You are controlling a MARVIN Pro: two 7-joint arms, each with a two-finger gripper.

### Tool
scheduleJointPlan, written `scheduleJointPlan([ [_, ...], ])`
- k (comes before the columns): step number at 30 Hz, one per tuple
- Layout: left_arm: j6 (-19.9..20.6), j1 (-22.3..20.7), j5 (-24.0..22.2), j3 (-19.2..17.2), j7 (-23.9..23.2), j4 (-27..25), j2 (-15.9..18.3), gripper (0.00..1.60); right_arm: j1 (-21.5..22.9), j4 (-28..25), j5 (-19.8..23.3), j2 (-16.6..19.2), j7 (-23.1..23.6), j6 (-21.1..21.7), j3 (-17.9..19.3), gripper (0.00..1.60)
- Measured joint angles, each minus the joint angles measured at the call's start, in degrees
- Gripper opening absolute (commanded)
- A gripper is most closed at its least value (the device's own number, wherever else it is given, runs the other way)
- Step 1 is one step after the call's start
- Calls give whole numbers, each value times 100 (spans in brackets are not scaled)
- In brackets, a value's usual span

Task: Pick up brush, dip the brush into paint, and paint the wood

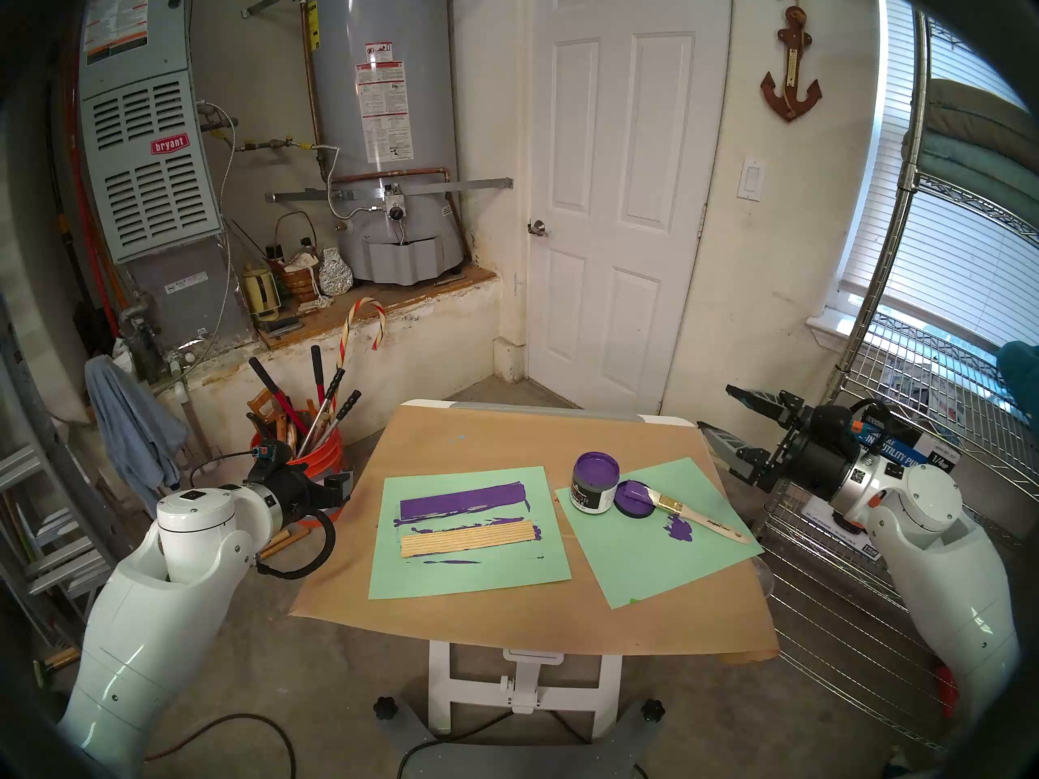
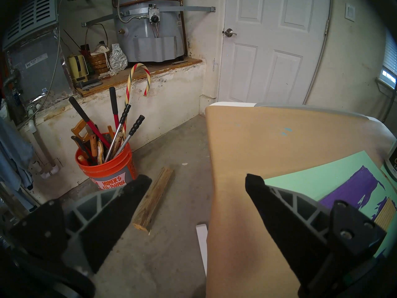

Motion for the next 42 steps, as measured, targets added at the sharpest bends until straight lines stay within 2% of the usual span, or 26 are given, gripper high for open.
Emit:
scheduleJointPlan([
  [9,0,1,0,0,0,0,0,160,44,457,17,167,869,-252,-109,160],
  [14,0,1,-2,0,0,0,0,160,152,668,-34,226,1099,-310,-275,160],
  [25,0,3,-2,1,2,0,0,160,316,778,-435,278,1035,-176,-593,160],
  [32,0,3,-2,1,2,1,0,160,442,1045,-671,278,1003,-90,-837,160],
  [42,0,3,-2,1,2,1,0,160,599,1212,-807,266,1091,-42,-1067,160],
])
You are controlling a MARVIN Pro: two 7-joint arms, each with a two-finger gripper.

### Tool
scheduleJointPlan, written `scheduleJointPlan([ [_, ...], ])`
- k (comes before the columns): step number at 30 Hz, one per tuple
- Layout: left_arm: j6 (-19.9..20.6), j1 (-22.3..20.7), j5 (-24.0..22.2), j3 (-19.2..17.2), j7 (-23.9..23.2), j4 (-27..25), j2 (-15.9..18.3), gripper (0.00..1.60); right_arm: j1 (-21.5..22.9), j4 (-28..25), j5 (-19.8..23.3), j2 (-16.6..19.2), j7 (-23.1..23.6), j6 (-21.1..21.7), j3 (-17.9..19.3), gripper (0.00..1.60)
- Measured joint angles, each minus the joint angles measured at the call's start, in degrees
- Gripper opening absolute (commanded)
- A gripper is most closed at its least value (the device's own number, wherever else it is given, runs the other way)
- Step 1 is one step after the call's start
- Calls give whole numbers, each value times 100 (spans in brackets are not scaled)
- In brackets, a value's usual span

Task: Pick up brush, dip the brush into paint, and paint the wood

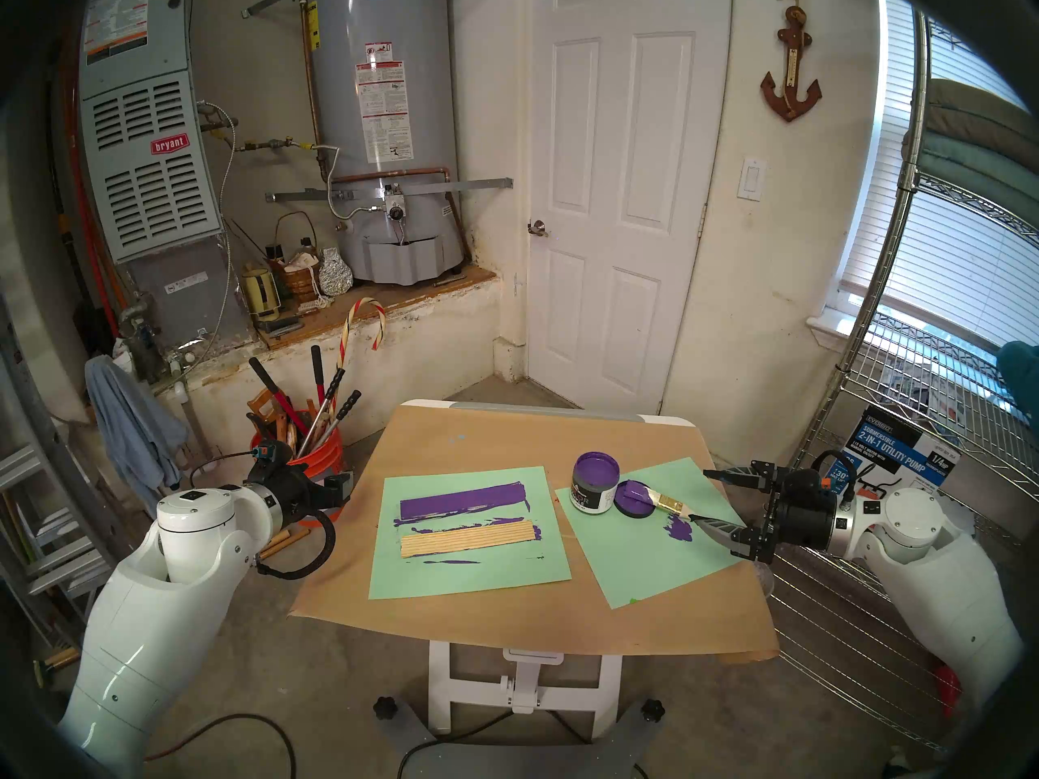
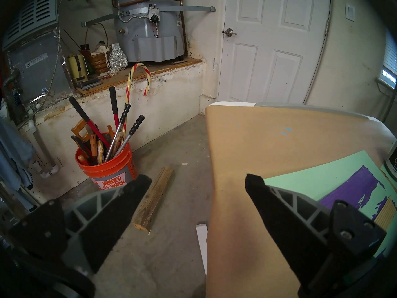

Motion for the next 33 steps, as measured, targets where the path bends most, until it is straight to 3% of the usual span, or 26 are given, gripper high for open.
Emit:
scheduleJointPlan([
  [10,0,0,0,0,0,0,0,160,144,71,-63,-86,-62,173,-157,160],
  [33,0,1,0,1,0,1,0,160,690,899,-549,-321,-111,288,-628,160],
])
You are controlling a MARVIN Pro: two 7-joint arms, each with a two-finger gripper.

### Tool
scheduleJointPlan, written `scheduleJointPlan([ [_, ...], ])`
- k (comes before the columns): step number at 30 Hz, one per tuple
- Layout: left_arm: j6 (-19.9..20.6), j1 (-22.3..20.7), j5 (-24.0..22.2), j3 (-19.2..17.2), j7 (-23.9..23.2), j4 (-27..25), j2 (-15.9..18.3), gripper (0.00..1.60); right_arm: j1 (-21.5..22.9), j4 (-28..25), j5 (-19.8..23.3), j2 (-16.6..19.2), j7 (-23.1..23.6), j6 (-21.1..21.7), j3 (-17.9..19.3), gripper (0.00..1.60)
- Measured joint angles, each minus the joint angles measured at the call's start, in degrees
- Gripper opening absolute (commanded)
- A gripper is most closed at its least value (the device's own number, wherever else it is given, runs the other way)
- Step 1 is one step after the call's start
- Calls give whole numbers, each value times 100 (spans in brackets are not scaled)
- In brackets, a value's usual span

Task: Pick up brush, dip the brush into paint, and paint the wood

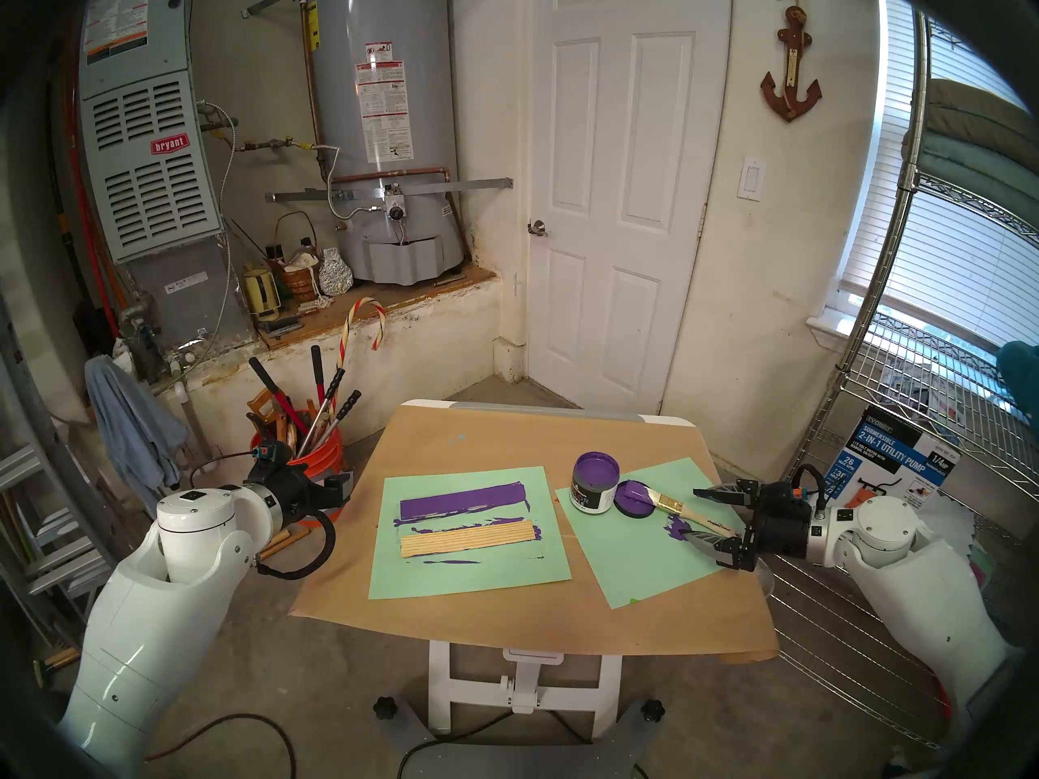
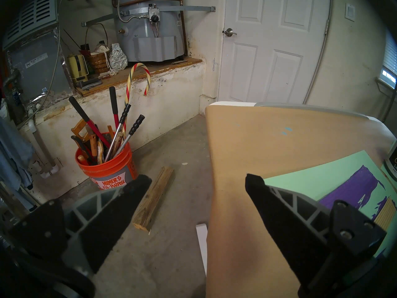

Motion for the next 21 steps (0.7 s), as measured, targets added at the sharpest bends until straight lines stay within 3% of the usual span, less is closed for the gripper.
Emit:
scheduleJointPlan([
  [7,0,0,0,0,0,0,0,160,132,241,-40,-51,104,-1,-22,158],
  [11,0,0,0,0,0,0,0,160,208,361,-12,-67,210,14,-14,138],
  [21,0,0,0,0,0,0,0,160,290,487,42,-29,428,94,41,133],
])
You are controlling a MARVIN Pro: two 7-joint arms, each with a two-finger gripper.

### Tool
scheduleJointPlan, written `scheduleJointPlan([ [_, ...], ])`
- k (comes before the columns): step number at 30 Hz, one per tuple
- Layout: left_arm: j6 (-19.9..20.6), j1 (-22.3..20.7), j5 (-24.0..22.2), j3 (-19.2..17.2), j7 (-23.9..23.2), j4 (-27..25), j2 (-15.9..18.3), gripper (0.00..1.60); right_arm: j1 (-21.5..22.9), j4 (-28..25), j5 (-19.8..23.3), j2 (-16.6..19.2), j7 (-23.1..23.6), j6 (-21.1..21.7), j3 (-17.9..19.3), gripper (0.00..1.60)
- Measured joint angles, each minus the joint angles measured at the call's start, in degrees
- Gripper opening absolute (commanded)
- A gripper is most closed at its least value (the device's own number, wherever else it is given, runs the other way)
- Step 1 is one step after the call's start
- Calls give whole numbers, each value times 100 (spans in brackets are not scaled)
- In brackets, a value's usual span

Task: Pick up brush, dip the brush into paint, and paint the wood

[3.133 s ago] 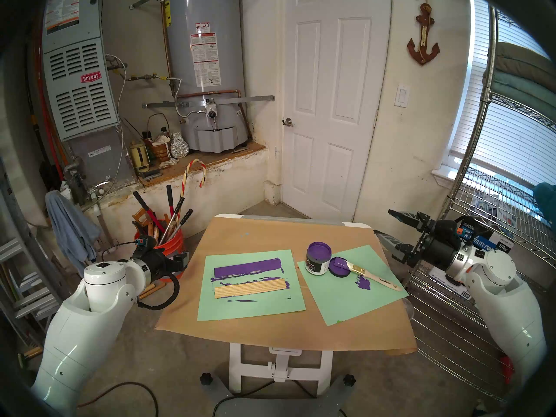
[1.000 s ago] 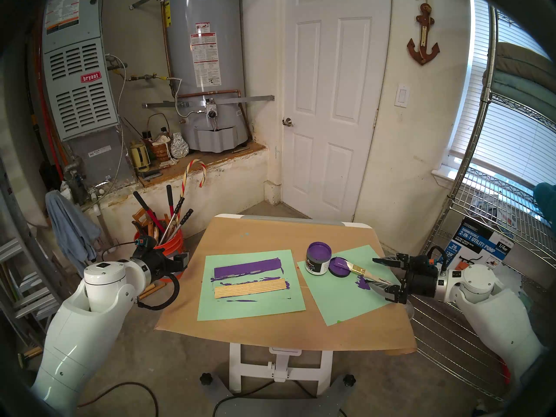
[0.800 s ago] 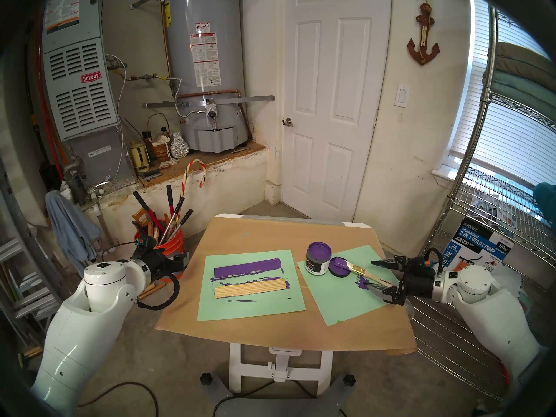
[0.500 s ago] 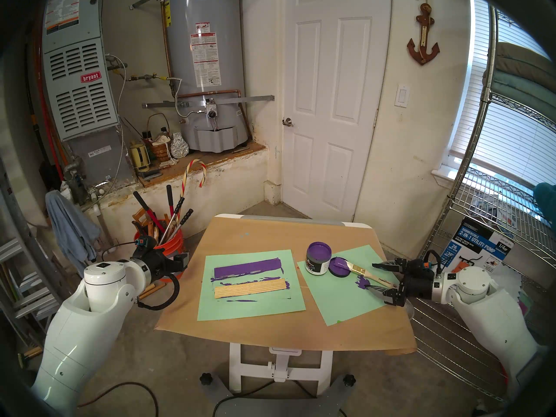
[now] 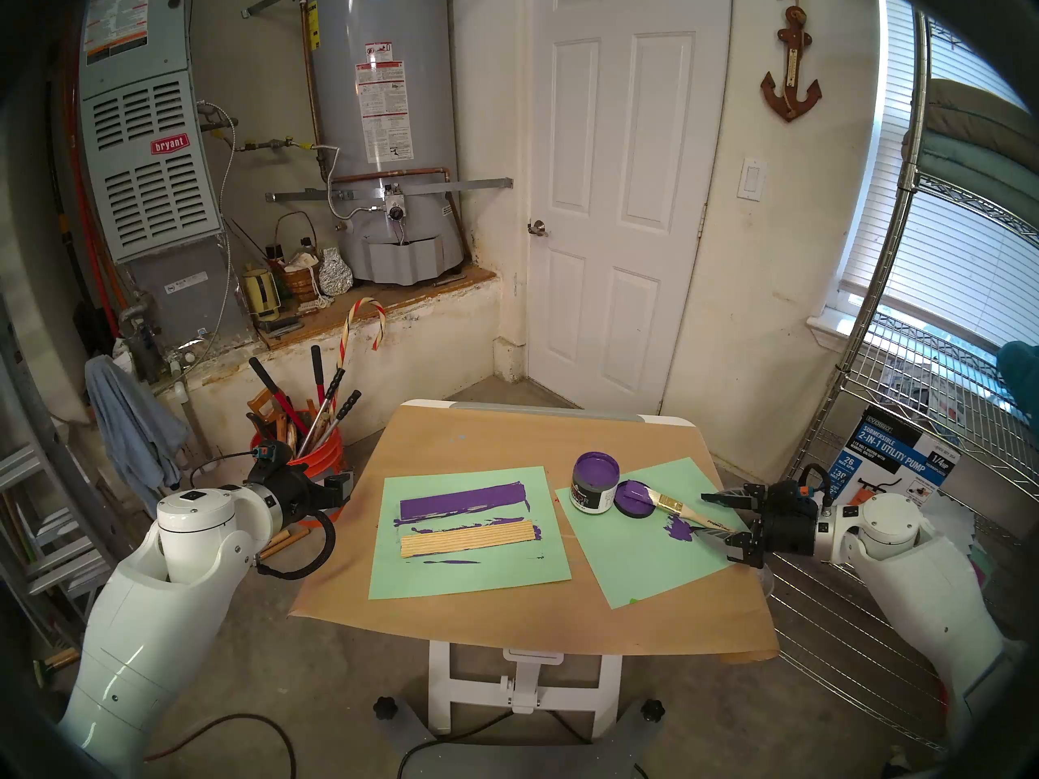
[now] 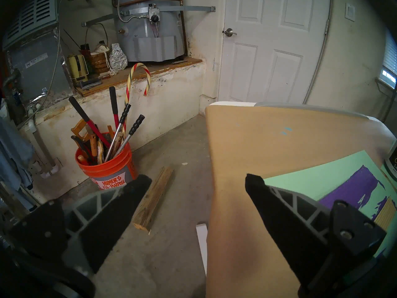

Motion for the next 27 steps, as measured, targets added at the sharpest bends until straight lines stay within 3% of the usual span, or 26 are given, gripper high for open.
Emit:
scheduleJointPlan([
  [13,0,0,0,0,0,0,0,160,20,94,-42,98,197,-54,32,130],
  [27,0,0,0,0,0,0,0,160,28,265,-259,89,261,-143,13,114],
])
